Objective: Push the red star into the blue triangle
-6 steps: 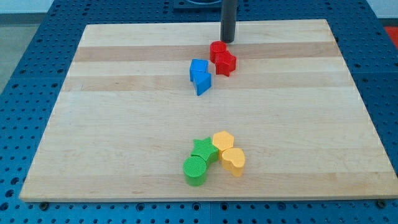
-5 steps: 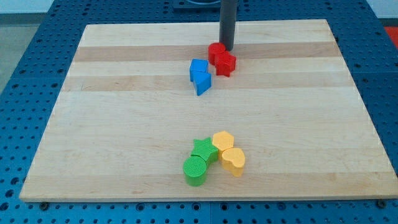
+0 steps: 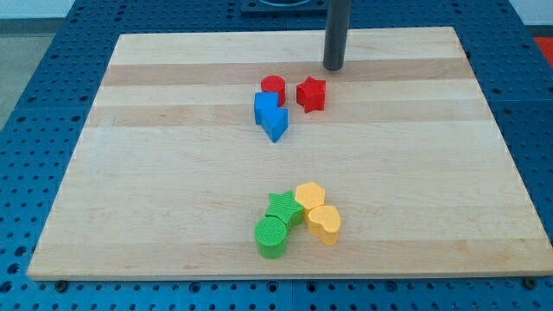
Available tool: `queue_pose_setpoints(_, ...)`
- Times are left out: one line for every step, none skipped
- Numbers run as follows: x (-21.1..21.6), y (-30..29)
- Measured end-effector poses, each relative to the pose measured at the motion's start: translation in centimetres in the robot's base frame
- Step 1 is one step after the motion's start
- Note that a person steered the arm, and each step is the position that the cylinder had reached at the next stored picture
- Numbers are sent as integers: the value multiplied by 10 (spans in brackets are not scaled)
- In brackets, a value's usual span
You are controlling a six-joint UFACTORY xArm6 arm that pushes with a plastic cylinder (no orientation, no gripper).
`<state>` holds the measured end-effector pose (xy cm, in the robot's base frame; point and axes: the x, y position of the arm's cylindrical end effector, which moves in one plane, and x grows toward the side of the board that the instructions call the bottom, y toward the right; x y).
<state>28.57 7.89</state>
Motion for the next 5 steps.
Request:
queue_pose_setpoints(35,0)
queue_pose_setpoints(39,-3)
queue_pose_setpoints(39,-9)
queue_pose_setpoints(43,-27)
queue_pose_setpoints(59,-47)
